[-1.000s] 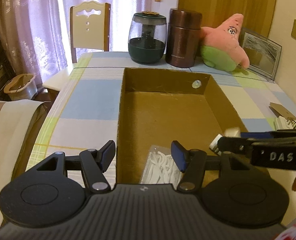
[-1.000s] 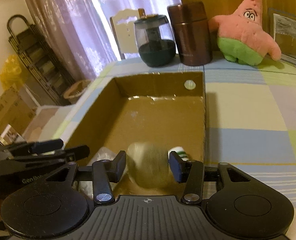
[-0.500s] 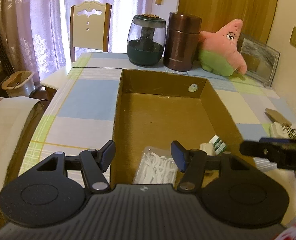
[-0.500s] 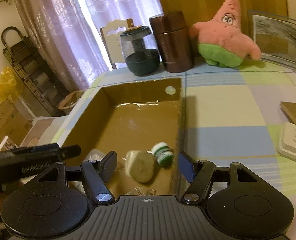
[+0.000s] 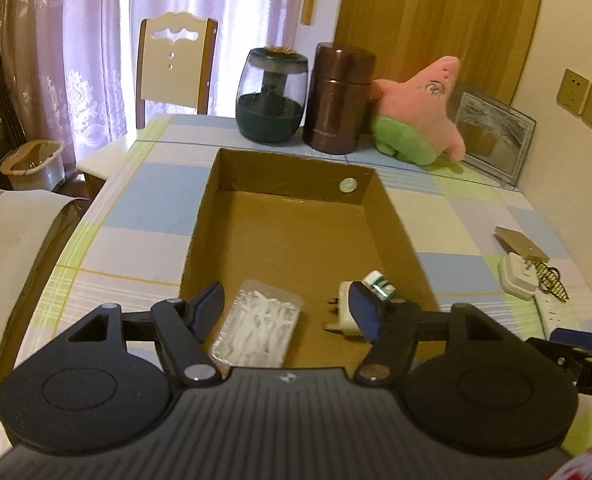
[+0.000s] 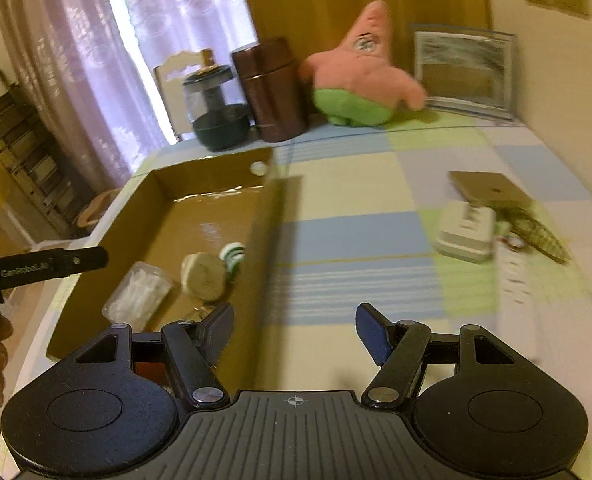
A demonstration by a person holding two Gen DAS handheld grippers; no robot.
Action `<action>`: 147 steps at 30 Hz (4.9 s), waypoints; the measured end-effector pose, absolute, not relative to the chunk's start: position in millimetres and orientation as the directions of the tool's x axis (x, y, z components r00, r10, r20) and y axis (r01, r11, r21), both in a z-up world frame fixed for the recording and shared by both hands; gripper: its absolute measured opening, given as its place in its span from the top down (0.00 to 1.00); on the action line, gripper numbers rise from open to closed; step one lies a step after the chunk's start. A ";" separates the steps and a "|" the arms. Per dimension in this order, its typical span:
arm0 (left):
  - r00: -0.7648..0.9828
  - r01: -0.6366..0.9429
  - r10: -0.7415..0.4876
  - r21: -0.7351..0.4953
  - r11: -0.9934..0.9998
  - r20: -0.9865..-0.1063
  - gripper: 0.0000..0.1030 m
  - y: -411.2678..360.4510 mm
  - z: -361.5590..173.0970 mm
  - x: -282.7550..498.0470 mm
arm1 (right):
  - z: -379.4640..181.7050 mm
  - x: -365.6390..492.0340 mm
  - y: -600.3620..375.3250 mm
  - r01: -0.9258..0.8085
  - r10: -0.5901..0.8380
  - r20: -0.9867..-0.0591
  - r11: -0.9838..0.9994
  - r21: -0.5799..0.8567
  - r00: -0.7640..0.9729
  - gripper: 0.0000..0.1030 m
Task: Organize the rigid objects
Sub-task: 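Move both open tools back toward the remote and wire spring, then grasp the white remote with the left tool while the right tool grasps the coiled wire spring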
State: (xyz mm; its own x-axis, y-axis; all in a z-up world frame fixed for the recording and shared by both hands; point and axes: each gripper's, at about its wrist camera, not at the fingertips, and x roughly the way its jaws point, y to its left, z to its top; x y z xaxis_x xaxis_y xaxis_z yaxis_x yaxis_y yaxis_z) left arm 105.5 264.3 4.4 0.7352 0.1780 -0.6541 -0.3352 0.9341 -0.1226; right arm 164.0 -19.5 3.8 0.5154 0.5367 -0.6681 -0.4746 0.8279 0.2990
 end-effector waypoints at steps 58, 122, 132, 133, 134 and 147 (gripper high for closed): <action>0.730 -0.030 -0.055 -0.112 0.993 -0.682 0.18 21.7 19.5 115.3 | 39.8 152.2 -243.2 -0.329 0.383 -0.621 0.921 0.206 0.683 0.37; 0.712 -0.099 0.012 -0.084 0.991 -0.702 0.68 41.5 -80.0 219.2 | -89.3 345.2 -154.7 -0.678 0.514 -0.659 0.735 0.009 0.548 0.37; 0.701 -0.103 0.012 -0.085 0.991 -0.713 0.68 40.6 -87.9 215.5 | -89.3 349.5 -150.5 -0.685 0.510 -0.716 0.726 0.061 0.476 0.63; 0.700 -0.104 0.010 -0.087 0.991 -0.714 0.68 40.6 -88.2 214.4 | -88.5 343.9 -151.8 -0.675 0.501 -0.719 0.735 0.060 0.482 0.63; 0.698 -0.104 0.008 -0.090 0.990 -0.716 0.68 40.3 -88.1 213.4 | -87.8 339.0 -152.9 -0.665 0.495 -0.721 0.744 0.064 0.485 0.64; 0.693 -0.090 0.003 -0.082 0.992 -0.721 0.68 32.4 -71.5 172.9 | -47.2 255.9 -168.5 -0.497 0.504 -0.698 0.834 0.240 0.509 0.65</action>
State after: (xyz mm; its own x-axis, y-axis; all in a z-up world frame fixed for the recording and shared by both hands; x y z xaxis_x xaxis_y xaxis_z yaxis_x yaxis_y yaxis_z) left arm 172.9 32.4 -71.5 0.6933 0.0035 -0.7206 -0.0904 0.9925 -0.0823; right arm 255.9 -168.5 -47.2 0.5090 0.5037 -0.6980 -0.4970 0.8341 0.2395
